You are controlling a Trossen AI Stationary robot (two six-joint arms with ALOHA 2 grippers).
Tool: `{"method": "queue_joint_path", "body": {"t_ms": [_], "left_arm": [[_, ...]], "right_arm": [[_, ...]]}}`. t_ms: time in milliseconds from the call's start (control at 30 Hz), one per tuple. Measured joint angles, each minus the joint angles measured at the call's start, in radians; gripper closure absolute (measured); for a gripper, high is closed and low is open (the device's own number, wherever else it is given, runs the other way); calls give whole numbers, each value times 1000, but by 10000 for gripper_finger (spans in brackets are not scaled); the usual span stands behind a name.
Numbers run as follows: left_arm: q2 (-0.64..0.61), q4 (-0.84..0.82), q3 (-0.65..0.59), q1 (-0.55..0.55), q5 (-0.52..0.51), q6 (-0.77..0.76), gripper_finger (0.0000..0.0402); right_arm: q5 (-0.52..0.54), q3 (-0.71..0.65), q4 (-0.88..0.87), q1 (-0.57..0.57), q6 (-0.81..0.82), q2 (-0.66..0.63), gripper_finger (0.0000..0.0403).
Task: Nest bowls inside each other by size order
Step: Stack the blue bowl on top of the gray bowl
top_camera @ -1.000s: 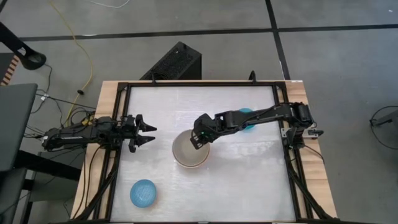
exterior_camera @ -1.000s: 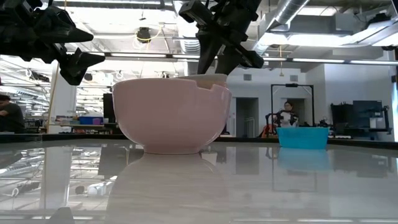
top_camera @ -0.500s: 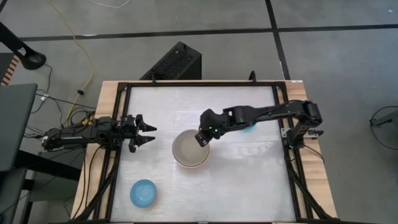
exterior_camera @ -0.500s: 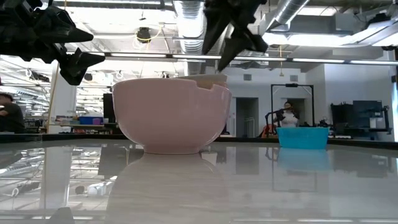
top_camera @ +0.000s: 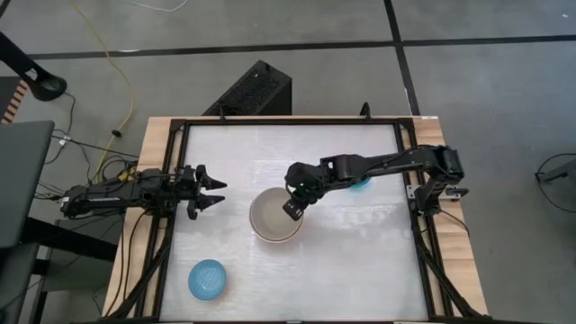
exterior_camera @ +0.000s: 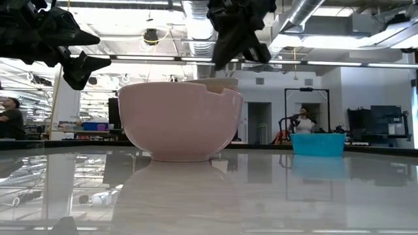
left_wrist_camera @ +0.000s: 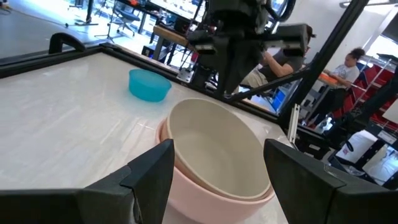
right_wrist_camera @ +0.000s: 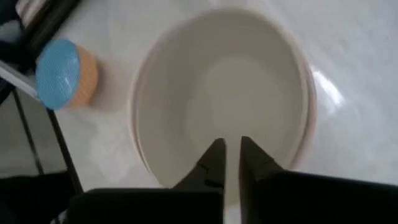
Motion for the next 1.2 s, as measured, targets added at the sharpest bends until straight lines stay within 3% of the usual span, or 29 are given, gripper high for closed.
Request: {"method": "queue_joint_path", "body": {"t_ms": [467,1200], "left_arm": [[0,-2,0,0,-5,-16,164],[0,-3,0,0,-6,-16,164]], "right_arm": [[-73,-134,144,-62,7,0,403],[-82,-147,138,-83,20,-1,403]]}}
